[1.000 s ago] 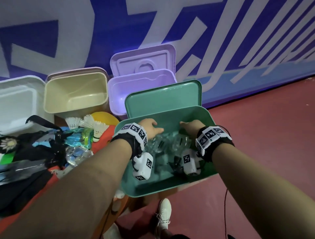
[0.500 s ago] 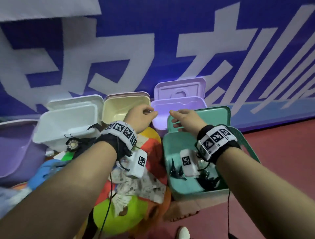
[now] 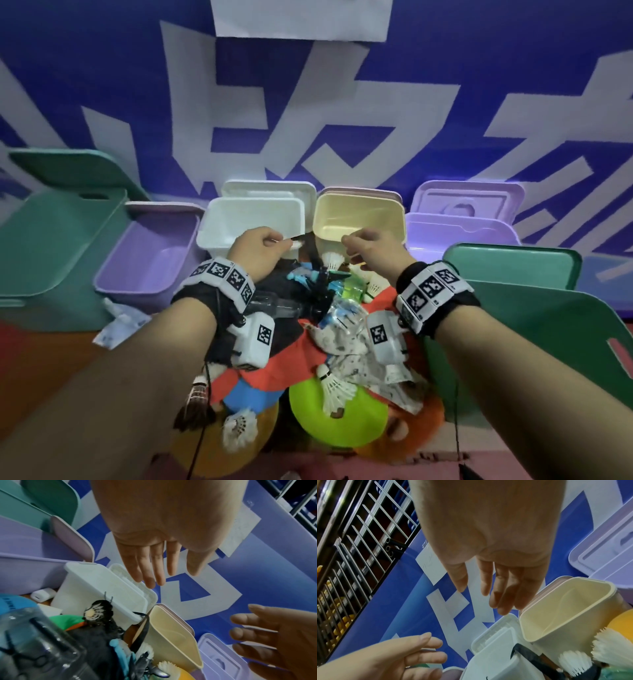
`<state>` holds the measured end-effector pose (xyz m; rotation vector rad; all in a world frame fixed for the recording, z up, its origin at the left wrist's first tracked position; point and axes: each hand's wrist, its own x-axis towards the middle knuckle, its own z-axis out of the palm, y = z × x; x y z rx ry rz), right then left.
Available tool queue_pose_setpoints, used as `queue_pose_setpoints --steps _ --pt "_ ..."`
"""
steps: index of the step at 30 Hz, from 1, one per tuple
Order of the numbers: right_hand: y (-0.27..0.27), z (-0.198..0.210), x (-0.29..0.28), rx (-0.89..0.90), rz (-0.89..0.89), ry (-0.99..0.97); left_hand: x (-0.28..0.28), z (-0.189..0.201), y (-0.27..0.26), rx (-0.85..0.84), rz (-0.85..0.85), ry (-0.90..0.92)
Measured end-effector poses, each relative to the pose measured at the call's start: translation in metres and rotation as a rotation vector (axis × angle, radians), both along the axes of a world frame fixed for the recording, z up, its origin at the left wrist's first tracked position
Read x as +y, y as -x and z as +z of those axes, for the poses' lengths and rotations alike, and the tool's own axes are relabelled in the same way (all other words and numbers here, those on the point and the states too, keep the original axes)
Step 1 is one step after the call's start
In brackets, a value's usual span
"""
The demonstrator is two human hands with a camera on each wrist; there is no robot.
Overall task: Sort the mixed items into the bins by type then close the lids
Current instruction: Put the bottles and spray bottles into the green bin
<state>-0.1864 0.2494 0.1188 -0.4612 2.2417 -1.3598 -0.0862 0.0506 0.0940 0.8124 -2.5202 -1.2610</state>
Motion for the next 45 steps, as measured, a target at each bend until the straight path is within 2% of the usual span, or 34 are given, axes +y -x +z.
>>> queue_pose_setpoints --steps 5,12,22,28,33,40,42,45 --pt "-0.008 -0.031 -0.026 0.037 -0.003 -0.094 -0.028 -0.027 -0.015 -0.077 0.015 -0.066" --pt "-0.003 -0.075 -0.027 0.031 -0.019 -0.289 -0.026 -0.068 -0.007 -0.254 -0.059 -0.096" --pt "0.007 -0.149 -0.013 -0.005 -0.019 -0.642 -0.022 -0.127 0.019 -0.582 -0.237 0.163" --pt "0.008 -0.176 -0.01 0.001 0.036 -0.81 -0.023 -0.145 0.025 -0.781 -0.35 0.336" --pt "0.007 -0.188 -0.01 -0.039 0.039 -0.768 -0.028 -0.153 0.027 -0.882 -0.436 0.475" --pt "0.008 -0.186 0.002 -0.01 -0.008 -0.673 -0.033 -0.156 0.028 -0.852 -0.507 0.547" --pt "0.007 -0.182 0.004 -0.03 -0.06 -0.605 -0.036 -0.154 0.027 -0.844 -0.522 0.55" --pt "0.007 -0.174 0.003 -0.14 -0.214 -0.395 -0.039 -0.148 0.025 -0.804 -0.52 0.535"
